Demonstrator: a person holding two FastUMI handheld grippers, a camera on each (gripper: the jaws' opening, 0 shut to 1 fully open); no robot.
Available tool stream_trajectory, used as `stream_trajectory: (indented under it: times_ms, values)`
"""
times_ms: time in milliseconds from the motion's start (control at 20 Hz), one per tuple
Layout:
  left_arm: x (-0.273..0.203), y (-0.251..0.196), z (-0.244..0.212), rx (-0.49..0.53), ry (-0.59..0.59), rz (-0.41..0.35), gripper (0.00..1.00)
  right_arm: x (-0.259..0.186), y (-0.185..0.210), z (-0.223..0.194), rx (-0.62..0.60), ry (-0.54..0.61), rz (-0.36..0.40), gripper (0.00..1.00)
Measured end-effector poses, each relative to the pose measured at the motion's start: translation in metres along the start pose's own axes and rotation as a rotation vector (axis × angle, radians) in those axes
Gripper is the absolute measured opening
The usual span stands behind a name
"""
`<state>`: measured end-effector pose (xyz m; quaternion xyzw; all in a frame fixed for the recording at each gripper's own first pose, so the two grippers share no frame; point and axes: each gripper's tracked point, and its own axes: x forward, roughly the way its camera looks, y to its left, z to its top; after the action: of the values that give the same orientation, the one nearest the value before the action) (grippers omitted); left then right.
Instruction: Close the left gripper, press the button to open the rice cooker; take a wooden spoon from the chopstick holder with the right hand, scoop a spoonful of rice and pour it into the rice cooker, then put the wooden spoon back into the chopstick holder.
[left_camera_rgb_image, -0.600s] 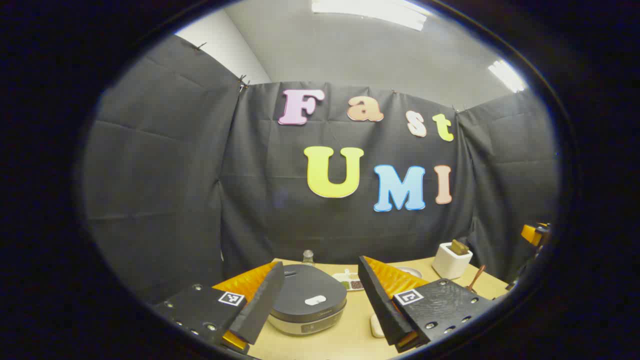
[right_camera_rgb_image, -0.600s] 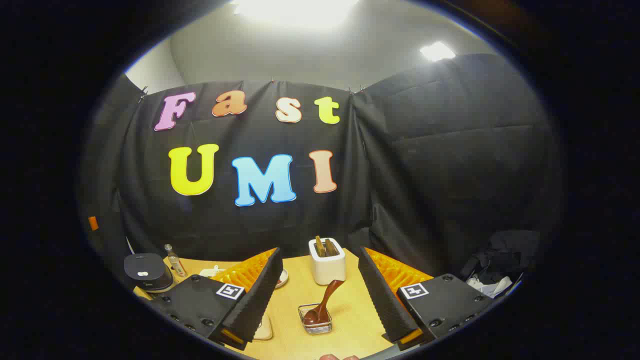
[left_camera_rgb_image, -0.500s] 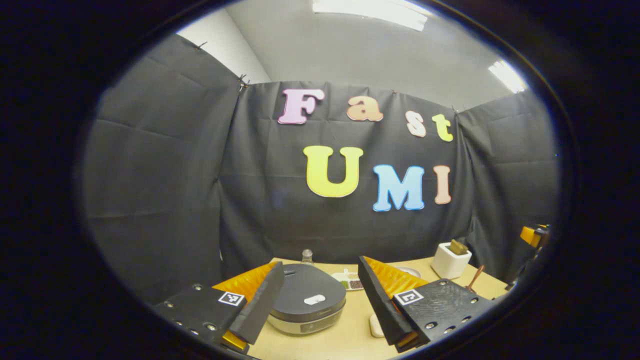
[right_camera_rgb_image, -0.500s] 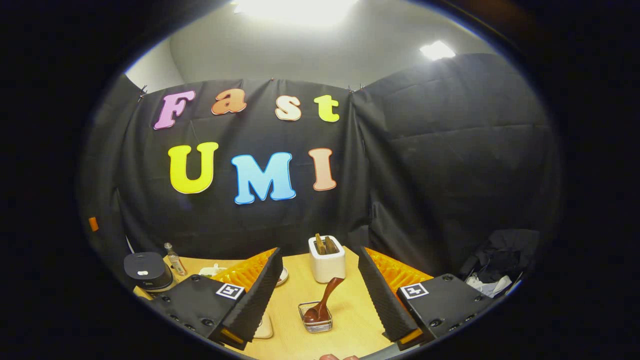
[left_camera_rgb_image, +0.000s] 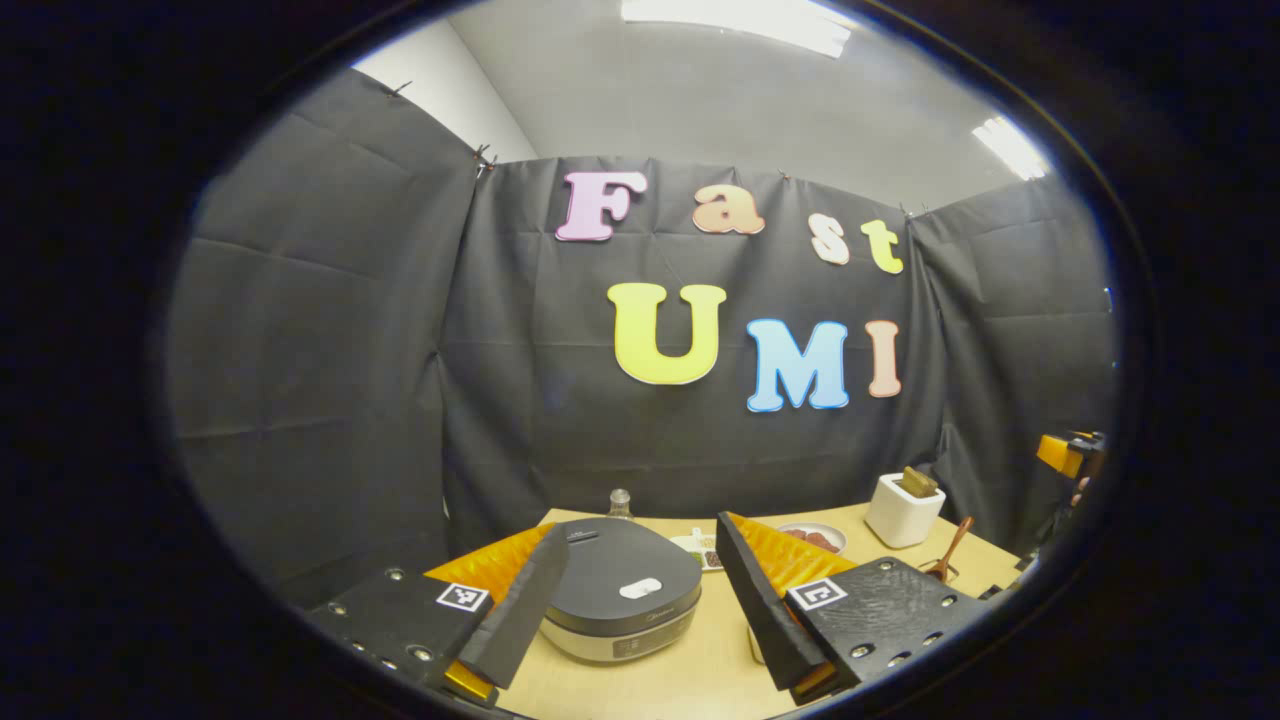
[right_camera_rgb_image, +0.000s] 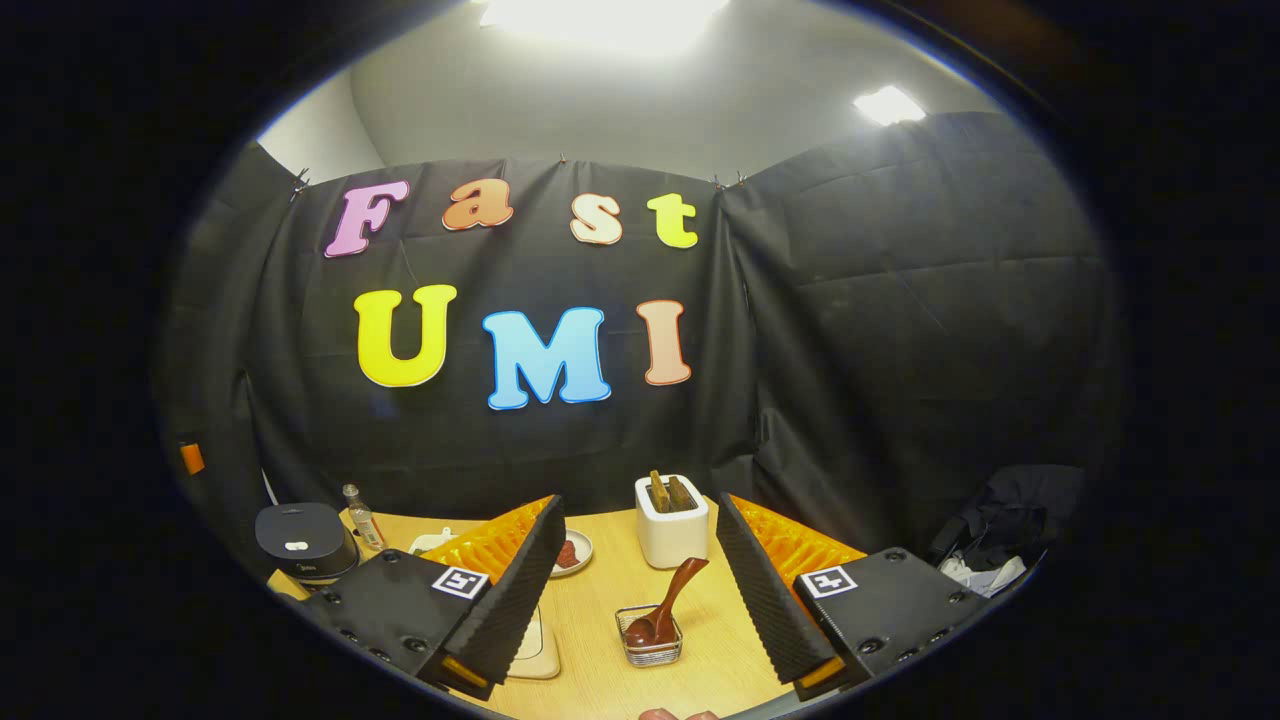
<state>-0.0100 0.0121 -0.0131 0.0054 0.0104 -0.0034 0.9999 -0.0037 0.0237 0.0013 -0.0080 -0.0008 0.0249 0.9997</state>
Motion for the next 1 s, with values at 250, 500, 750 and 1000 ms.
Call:
stream_trajectory:
  times_ms: [250, 500, 750, 1000]
  values:
    - [-0.001, 0.003, -0.003, -0.013, 0.015, 0.010, 0.92, -0.003, -0.001, -0.003, -0.016, 0.012, 0.006, 0.97]
    - [0.008, 0.011, -0.001, -0.051, 0.031, 0.027, 0.92, -0.005, -0.004, -0.010, -0.010, 0.023, -0.002, 0.97]
    - [0.027, 0.033, 0.010, 0.006, 0.040, 0.053, 0.92, -0.010, -0.018, -0.012, -0.013, 0.034, -0.033, 0.98]
    - [0.060, 0.042, 0.010, -0.018, 0.096, 0.022, 0.59, -0.014, -0.029, -0.008, -0.017, 0.037, -0.069, 0.97]
